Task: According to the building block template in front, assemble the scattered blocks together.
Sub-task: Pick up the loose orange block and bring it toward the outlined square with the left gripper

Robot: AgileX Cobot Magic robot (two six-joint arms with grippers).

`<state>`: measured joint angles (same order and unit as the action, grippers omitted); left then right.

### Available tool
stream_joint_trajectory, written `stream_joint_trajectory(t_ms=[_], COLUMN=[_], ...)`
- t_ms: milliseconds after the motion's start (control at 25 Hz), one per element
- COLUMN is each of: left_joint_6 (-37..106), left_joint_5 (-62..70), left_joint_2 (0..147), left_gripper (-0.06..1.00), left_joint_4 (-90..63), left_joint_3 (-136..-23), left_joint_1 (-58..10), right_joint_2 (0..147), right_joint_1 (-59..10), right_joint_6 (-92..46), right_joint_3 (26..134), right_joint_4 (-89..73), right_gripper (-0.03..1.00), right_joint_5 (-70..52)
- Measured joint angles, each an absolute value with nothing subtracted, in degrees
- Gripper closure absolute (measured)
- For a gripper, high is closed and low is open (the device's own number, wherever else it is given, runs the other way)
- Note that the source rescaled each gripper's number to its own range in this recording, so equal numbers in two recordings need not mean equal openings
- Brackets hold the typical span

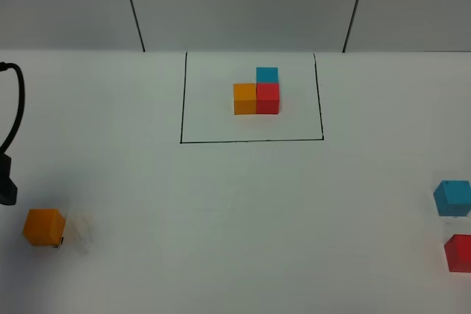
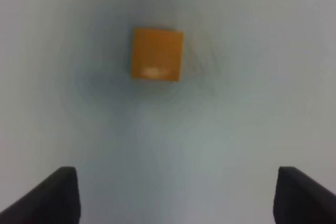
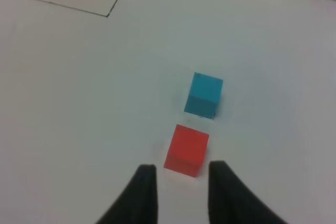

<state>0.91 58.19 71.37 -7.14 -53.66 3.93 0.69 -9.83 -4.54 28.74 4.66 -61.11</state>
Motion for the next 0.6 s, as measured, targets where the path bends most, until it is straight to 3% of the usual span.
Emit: stream_joint_trajectory(t_ms=[280,600], left_joint_6=[2.01,2.01], left_joint_5=[53.24,52.44], left_joint_2=[76.84,82.97], left_gripper=[0.32,0.42], left_joint_4=[-7.13,-6.62], left_joint_3=[-53.66,-53.66], left_joint_1=[3.87,3.87], right_joint_2=[0.69,0.69], right_joint_1=[-9.83,-9.83], right_joint_6=[-4.54,-4.54], right_joint_3=[28.74,28.74], right_joint_4=[4.66,4.66], right_gripper=[0.97,0.97], right_joint_5=[-61.11,-61.11])
